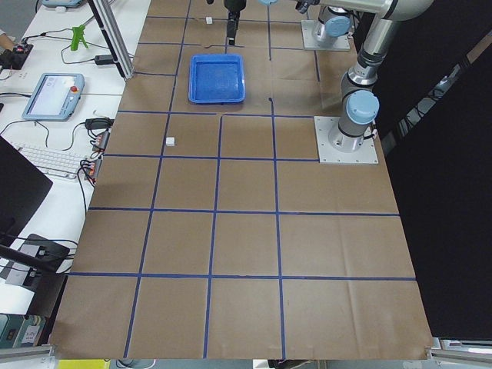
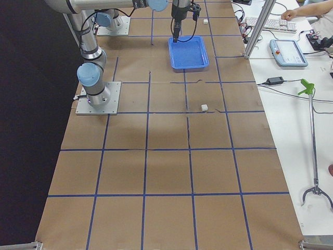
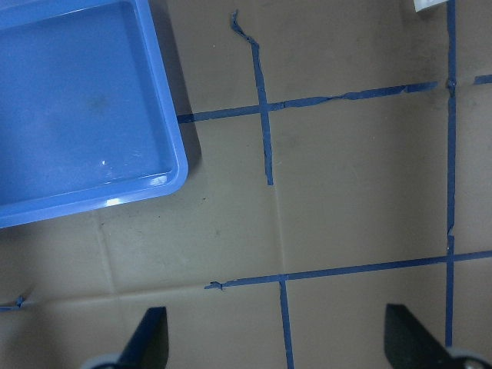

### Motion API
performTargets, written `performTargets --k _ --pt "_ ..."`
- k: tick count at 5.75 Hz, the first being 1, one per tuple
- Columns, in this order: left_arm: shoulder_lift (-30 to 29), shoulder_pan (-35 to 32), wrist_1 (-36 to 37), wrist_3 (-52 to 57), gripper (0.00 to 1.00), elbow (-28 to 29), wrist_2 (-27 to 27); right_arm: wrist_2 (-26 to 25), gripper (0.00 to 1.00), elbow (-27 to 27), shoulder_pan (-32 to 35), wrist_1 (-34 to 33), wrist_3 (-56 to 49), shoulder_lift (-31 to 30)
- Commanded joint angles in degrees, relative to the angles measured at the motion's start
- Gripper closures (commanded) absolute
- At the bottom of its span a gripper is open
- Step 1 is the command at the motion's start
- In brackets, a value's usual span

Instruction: Assemble white blocks and place on blue tray

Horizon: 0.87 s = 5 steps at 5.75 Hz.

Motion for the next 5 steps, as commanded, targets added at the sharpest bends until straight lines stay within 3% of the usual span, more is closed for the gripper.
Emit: performTargets --k 1,3,5 --pt "0.12 0.26 0.27 0.35 0.01 0.26 0.00 0.20 0.00 0.02 -0.08 0.00 -1.92 0.24" --pt "0.65 5.42 0.28 1.23 0.01 1.22 -0.53 -0.06 0.00 0.11 -0.51 -0.36 -25.03 0.77" --pt "-1.63 12.87 0.45 1.14 0.01 0.97 -0.09 0.81 0.00 0.11 -6.63 -0.53 -54.25 2.52"
